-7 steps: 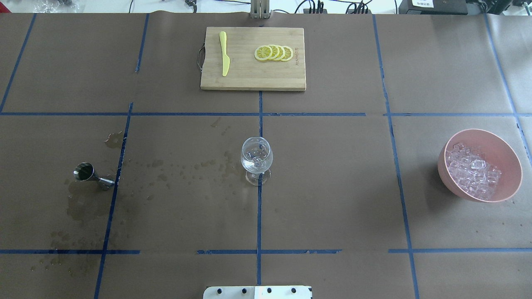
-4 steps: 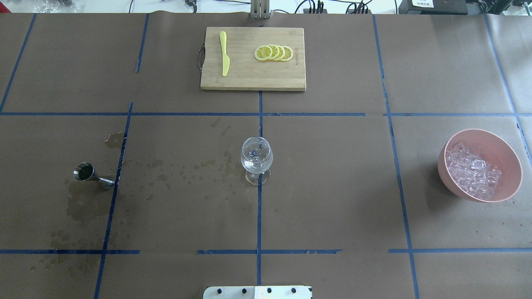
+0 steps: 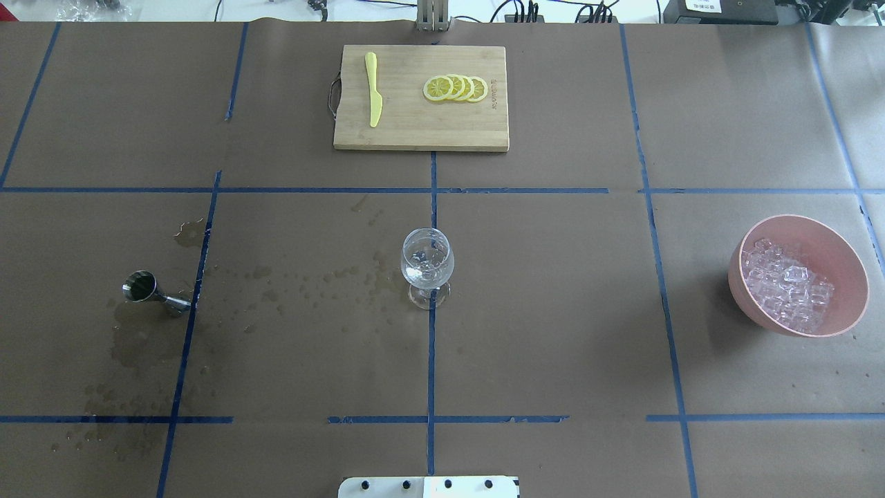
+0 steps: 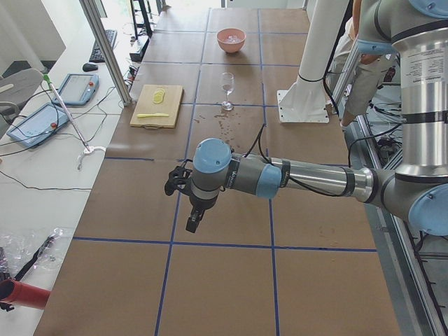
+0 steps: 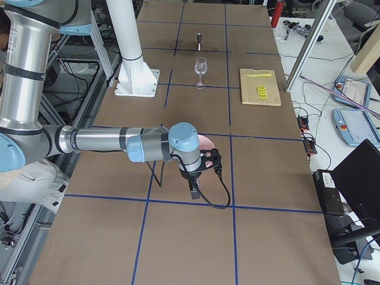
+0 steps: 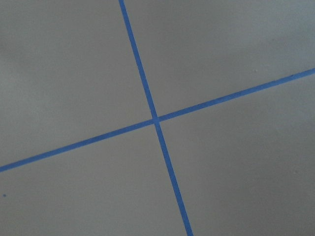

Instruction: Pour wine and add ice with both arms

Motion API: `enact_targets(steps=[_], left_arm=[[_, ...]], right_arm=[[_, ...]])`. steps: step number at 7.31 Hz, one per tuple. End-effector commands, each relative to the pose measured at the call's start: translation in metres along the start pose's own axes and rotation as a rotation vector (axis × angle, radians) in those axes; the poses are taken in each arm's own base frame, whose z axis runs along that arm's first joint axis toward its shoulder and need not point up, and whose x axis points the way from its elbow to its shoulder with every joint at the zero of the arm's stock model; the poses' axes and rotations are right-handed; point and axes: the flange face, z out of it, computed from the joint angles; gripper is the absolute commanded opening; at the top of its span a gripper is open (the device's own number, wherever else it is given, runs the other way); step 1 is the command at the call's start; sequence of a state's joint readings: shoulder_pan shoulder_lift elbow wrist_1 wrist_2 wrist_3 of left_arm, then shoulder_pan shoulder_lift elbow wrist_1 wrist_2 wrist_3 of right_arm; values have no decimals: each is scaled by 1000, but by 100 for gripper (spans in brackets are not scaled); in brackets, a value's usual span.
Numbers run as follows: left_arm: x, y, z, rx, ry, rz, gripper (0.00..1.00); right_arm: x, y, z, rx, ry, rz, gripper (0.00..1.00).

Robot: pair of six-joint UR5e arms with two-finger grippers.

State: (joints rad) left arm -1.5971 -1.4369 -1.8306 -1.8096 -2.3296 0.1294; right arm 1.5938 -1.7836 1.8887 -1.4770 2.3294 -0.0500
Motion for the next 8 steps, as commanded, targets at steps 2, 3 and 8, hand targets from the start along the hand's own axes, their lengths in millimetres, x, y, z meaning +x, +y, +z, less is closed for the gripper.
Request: enact_targets(steps=[2, 3, 8], left_arm=[[15, -32, -20, 263, -40, 244, 100], [14, -45, -22, 360, -44, 332, 100], [139, -99, -13, 513, 86, 159, 100]], right_arm=[[-15, 0, -13, 24, -36, 4, 100], [-27, -9, -25, 53, -44, -26, 100], [-62, -23, -54, 179, -68, 45, 100]])
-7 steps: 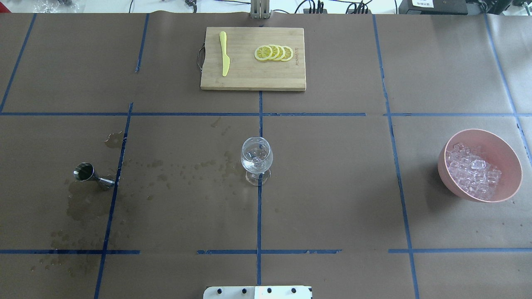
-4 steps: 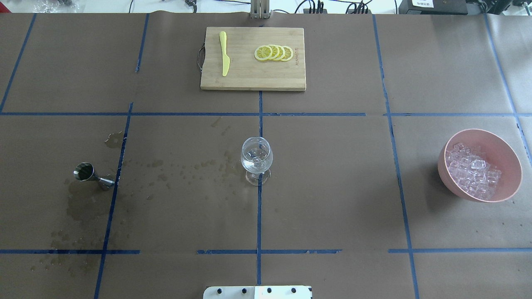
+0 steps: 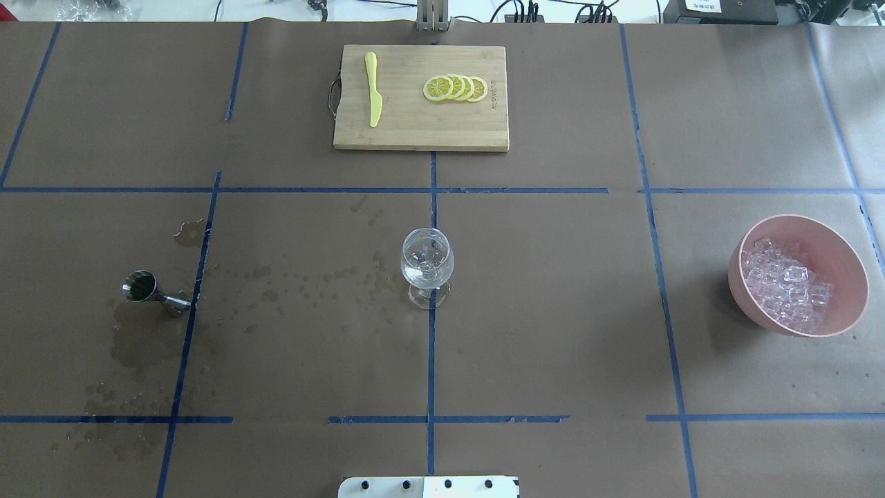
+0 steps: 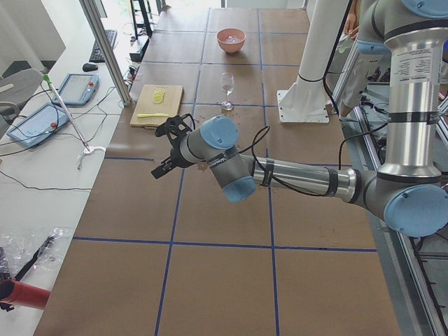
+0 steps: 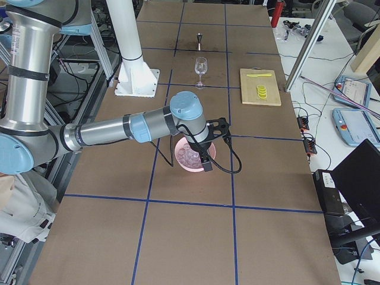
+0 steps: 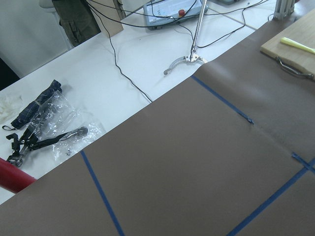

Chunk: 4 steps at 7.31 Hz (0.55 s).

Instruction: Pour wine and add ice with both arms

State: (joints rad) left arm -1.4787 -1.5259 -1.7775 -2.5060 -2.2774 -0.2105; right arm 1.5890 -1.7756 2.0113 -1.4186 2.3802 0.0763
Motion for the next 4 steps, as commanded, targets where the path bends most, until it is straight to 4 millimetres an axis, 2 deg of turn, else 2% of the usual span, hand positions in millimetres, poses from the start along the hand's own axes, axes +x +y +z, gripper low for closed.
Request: enact_targets(steps=[1, 2, 3, 4], left_arm=[[93, -36, 45, 65, 5, -119, 100], [130, -35, 67, 105, -14, -144, 100], [160, -20, 81, 169, -11, -192, 100], [184, 15, 87, 224, -22, -230, 100]], right_arm=[[-12, -4, 1, 61, -20, 70, 100], [-11, -1, 6, 50, -21, 70, 100], [-11, 0, 7, 46, -21, 72, 100], [-10, 0, 8, 47, -20, 72, 100]])
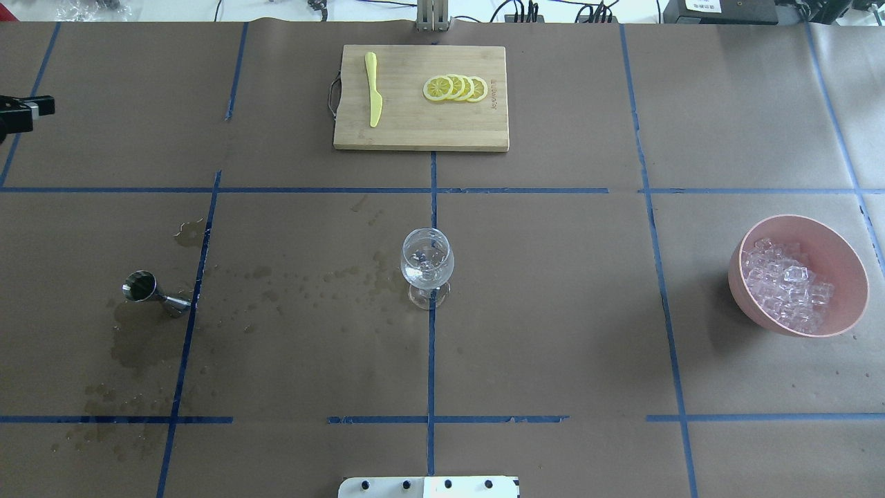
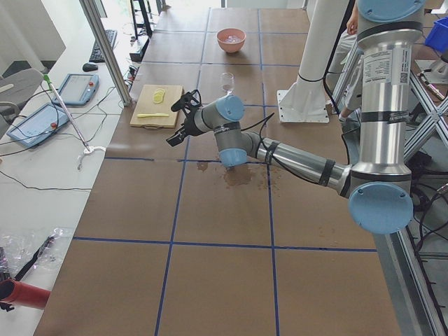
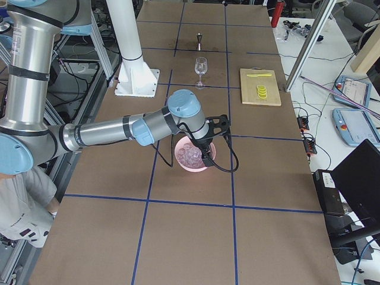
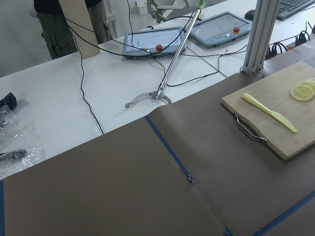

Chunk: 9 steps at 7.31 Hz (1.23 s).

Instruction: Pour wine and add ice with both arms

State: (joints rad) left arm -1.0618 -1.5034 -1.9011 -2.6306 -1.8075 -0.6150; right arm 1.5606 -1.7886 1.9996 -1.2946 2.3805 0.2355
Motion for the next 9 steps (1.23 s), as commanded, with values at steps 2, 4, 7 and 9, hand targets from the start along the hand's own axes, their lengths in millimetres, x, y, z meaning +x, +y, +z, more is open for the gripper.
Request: enact_targets(steps=[2, 4, 7, 9], left_arm=[[71, 100, 10, 150, -52, -120, 100], [120, 150, 14, 201, -104, -174, 100], [153, 206, 9, 283, -187, -172, 100], [161, 237, 13, 288, -205, -158, 100]], right_arm=[[1, 1, 1, 0, 5, 2, 100], [2, 2, 2, 1, 8, 2, 100], [3, 4, 2, 0, 9, 5, 100], [4, 4, 2, -1, 11, 6, 100]])
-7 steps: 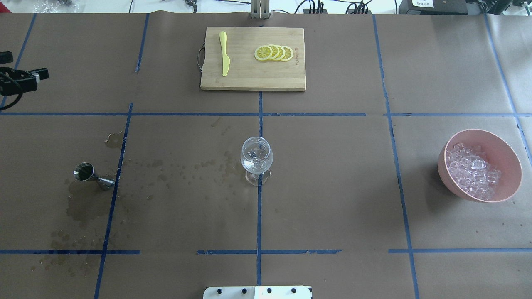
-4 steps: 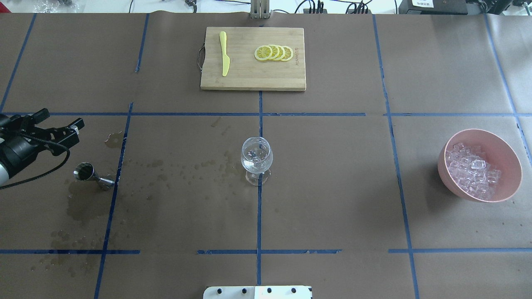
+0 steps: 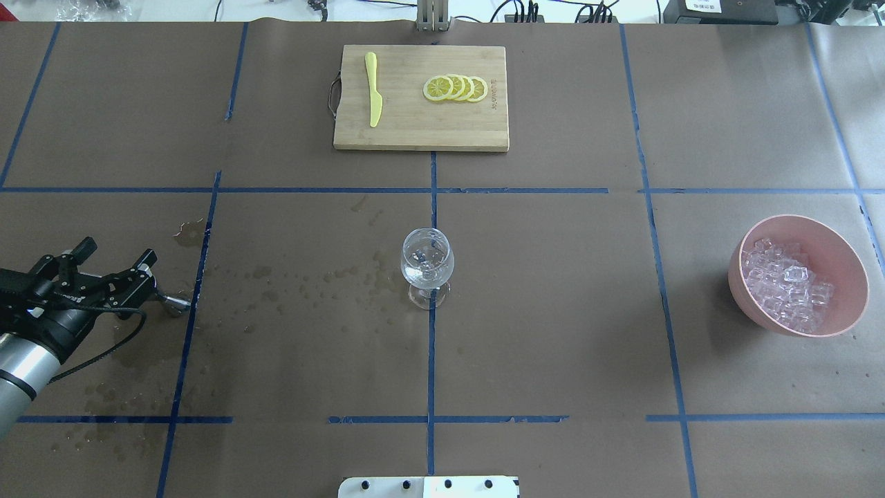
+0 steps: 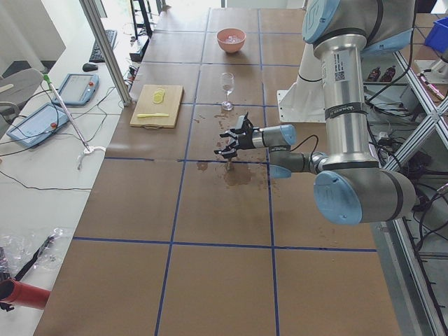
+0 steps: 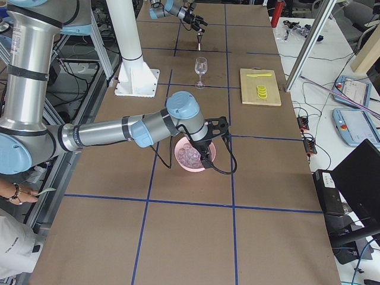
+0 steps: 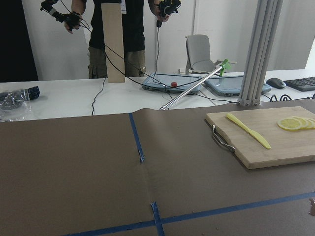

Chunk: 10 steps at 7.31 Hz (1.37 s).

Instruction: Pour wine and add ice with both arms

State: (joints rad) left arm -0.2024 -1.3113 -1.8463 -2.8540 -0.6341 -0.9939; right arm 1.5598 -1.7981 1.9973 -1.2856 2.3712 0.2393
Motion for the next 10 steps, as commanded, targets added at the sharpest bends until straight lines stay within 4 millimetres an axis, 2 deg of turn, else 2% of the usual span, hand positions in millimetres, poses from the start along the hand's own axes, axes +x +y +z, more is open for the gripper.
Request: enact_targets(steps=[1, 2, 3, 5, 6, 7, 10], left_arm=[[16, 29, -15, 16, 5, -3, 100], [20, 38, -16, 19, 6, 2, 100], [14, 50, -14, 8, -1, 25, 100], [11, 83, -1, -5, -16, -4, 100], [14, 92, 5, 4, -25, 4, 99], [14, 98, 8, 12, -34, 12, 91], [15, 99, 8, 10, -32, 10, 53]], right_arm=[[1, 1, 0, -2, 2, 3, 100], [2, 4, 1, -6, 1, 5, 100], [2, 4, 1, -6, 1, 4, 100], [2, 4, 1, -4, 2, 1, 100], [2, 4, 1, -6, 1, 2, 100], [2, 4, 1, -5, 1, -1, 100], [2, 4, 1, -6, 3, 0, 100]])
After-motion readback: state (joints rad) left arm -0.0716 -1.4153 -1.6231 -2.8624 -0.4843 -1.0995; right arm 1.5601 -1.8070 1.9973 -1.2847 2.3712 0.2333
